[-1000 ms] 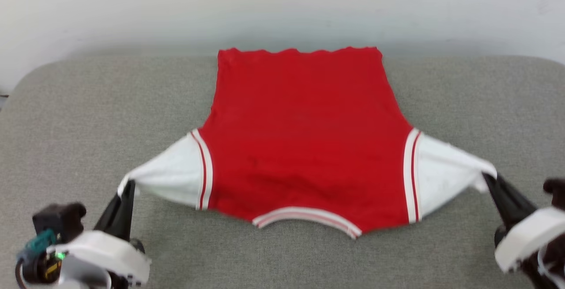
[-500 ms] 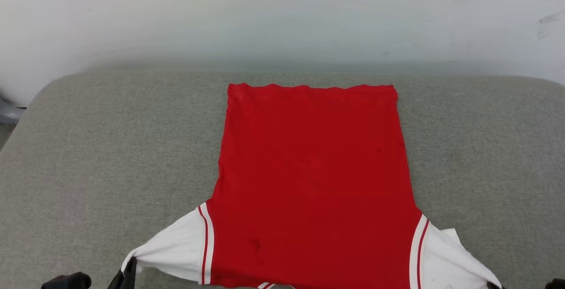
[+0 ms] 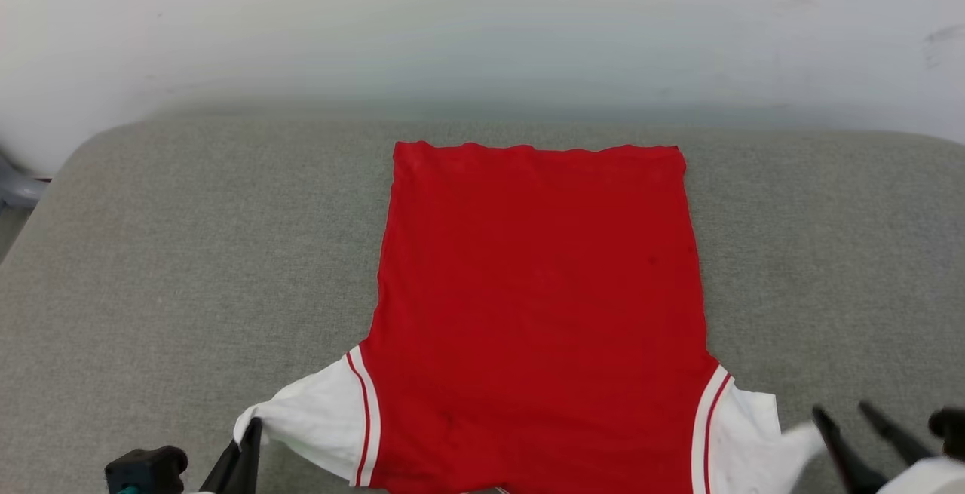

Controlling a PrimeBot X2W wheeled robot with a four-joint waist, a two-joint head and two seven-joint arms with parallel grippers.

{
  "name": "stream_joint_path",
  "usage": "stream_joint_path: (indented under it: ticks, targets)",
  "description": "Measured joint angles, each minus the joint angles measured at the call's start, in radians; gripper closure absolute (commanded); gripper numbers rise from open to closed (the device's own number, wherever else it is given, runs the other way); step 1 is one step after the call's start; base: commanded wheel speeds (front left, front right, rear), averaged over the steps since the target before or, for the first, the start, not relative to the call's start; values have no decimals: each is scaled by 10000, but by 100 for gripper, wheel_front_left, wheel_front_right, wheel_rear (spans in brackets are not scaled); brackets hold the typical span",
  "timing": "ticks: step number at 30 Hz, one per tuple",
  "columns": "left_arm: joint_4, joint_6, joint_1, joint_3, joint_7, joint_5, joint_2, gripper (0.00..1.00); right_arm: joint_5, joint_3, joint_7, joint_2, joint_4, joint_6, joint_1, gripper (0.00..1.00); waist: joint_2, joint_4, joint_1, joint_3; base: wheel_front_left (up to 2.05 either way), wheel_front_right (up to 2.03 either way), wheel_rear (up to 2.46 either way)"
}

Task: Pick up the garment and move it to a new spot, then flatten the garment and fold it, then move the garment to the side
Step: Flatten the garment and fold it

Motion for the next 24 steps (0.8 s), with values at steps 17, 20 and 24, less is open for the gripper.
stream_joint_path:
  ticks: [17, 20, 24]
  targets:
    - [-395, -100, -1735, -502, -105, 932, -943, 100, -228, 727, 1843, -1469, -725, 0, -6971, 0, 0, 636, 2, 1787, 0, 0, 0]
    - [-399, -165, -2117, -510, -151, 1116, -1220, 100, -8, 905, 2989, -1718, -94, 0, -8293, 0, 0, 868, 2, 2309, 0, 0, 0]
    - [-336, -318, -2535, -483, -192, 1365, -1605, 100, 343, 1473, 4874, -2077, 945, 0, -9791, 0, 0, 1223, 3, 2983, 0, 0, 0]
